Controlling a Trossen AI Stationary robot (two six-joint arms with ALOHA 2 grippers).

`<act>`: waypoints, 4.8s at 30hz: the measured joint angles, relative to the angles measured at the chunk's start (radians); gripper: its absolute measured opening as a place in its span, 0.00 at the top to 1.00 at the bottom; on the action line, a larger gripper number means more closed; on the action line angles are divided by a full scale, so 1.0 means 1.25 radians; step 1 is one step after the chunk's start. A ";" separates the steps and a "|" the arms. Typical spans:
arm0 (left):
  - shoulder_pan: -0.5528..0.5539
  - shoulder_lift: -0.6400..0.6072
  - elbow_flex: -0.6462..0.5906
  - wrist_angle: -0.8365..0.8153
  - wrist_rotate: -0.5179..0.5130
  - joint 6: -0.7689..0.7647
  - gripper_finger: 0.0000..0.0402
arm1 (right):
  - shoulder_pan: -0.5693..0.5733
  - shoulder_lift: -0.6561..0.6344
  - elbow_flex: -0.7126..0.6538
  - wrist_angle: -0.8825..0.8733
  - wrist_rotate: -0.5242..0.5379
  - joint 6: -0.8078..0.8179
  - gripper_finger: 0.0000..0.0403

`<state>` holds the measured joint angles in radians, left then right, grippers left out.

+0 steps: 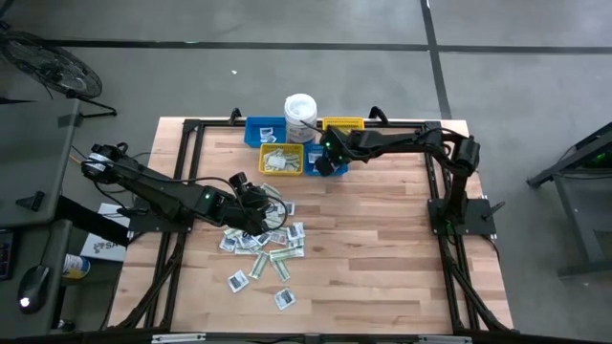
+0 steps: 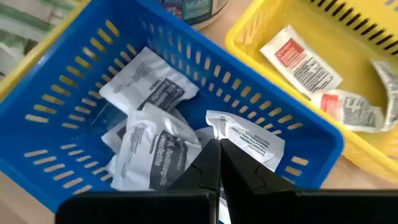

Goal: Pick & Place First Aid Supplies
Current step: Put the black towelette pack into the right blue bin

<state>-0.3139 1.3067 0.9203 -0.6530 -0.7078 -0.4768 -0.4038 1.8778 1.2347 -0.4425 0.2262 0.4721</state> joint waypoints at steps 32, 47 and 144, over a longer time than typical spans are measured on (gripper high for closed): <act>0.000 -0.022 0.000 -0.081 0.088 -0.065 0.49 | -0.007 -0.175 0.000 0.009 -0.164 -0.088 0.47; 0.000 -0.022 0.000 -0.089 0.105 -0.147 0.49 | 0.234 -0.169 0.000 0.132 -0.193 -0.318 0.47; 0.000 -0.023 0.000 -0.274 0.115 -0.273 0.49 | 0.284 0.173 0.005 0.133 -0.200 -0.218 0.99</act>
<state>-0.3142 1.2778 0.9207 -0.9955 -0.5636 -0.8177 -0.0494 2.0937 1.2407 -0.2762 -0.0241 0.1995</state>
